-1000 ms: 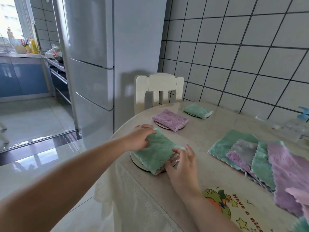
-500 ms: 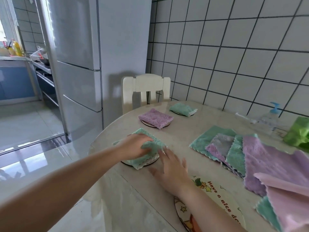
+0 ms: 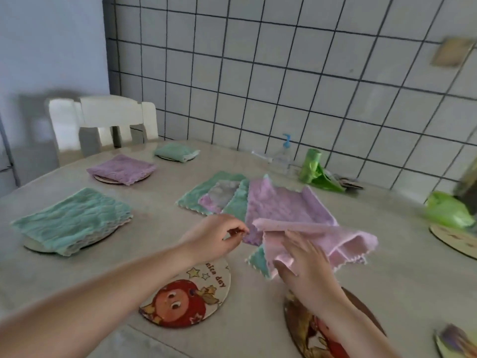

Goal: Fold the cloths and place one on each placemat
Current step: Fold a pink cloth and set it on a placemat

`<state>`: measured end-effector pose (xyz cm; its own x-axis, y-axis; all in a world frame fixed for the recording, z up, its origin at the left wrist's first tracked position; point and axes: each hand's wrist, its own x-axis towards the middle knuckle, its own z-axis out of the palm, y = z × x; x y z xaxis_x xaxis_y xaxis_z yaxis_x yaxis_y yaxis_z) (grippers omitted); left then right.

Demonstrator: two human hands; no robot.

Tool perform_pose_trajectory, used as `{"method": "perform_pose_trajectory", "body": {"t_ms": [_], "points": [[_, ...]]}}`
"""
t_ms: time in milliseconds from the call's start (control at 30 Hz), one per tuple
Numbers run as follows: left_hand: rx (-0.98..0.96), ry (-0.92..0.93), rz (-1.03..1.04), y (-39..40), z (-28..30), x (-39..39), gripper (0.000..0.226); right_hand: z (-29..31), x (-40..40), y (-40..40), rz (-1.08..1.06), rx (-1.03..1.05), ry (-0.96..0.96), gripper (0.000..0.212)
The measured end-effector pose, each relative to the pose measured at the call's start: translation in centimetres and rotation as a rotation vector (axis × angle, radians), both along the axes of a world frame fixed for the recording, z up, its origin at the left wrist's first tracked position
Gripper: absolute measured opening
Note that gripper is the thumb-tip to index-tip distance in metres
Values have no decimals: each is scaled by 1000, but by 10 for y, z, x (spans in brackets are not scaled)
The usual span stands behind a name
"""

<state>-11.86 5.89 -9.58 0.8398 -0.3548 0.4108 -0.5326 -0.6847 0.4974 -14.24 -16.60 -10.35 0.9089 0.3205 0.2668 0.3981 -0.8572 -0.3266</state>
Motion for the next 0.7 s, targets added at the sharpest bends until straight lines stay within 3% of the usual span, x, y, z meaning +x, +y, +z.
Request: {"method": "perform_pose_trajectory", "body": {"t_ms": [100, 300, 367, 467, 533, 633, 700], "points": [[84, -11, -109, -39, -8, 5, 19, -6, -7, -42, -89, -21, 2, 33], [113, -2, 50, -73, -11, 34, 40, -15, -14, -68, -91, -24, 96, 47], [173, 61, 124, -76, -8, 48, 39, -12, -11, -69, -99, -7, 29, 38], [286, 175, 163, -79, -3, 60, 10, -1, 3, -67, -153, -6, -151, 23], [288, 209, 126, -81, -1, 63, 15, 13, 14, -66, -131, -35, -228, 26], [197, 280, 17, -83, 6, 60, 12, 25, 31, -67, -122, -74, -11, 43], [175, 330, -56, -84, 12, 53, 21, 30, 42, -67, -176, -141, 108, 44]]}}
